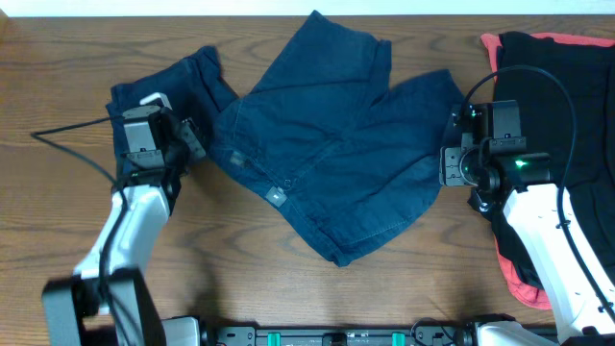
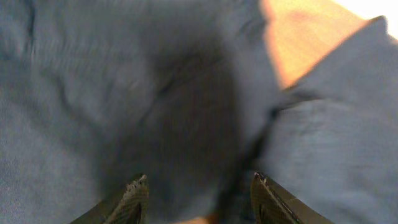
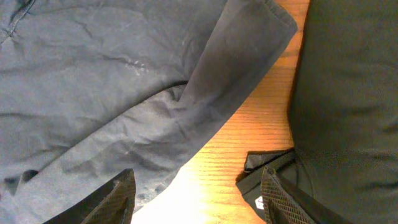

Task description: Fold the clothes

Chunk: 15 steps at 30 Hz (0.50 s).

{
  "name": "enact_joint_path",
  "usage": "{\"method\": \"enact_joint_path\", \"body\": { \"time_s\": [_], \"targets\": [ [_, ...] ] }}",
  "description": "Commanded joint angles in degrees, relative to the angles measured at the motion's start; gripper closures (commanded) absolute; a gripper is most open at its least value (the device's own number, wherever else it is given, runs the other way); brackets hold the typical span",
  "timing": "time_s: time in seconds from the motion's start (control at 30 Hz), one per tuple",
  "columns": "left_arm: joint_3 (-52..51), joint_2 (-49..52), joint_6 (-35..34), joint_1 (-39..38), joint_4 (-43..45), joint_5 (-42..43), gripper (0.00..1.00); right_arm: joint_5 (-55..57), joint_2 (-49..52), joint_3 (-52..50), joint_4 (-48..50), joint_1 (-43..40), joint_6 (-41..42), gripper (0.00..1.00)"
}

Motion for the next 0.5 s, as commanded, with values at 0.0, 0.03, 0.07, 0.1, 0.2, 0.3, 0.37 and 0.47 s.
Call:
{"method": "enact_joint_path", "body": {
  "time_s": [0.0,0.03,0.07,0.1,0.2,0.3,0.37,0.47],
  "targets": [
    [0.0,4.7,1.1,1.2,1.4,-2.3,0.46,0.8,-0.5,0.9,-0.1,-0.6,0.4,0.37],
    [0.0,5.9,1.1,1.7,2.5,-2.3,0.47,0.8,-0.5,0.9,-0.3,-0.6,0.4,0.37],
    [0.0,7.1,1.1,2.3,3.8,-2.3,0.47,0.8,-0.5,0.9,-0.5,-0.6,0.4,0.37],
    [0.0,8.1,1.1,2.8,5.0,-2.3,0.47,0.8,-0.5,0.9,-0.5,-0.6,0.4,0.37],
    [0.0,12.7,2.7,5.1,9.2,-2.4,0.46,0.8,-0.5,0.9,-0.6,-0.6,0.4,0.37],
    [0.0,16.9,3.7,7.4,12.3,-2.5,0.46,0.8,-0.5,0.9,-0.6,-0.6,0.4,0.37],
    [0.0,19.7,3.9,9.4,14.3,-2.5,0.46,0.8,-0.5,0.9,-0.6,-0.6,0.4,0.37],
    [0.6,22.6,3.9,13.2,15.7,-2.5,0.46,0.8,-0.5,0.9,-0.7,-0.6,0.4,0.38]
  ]
}}
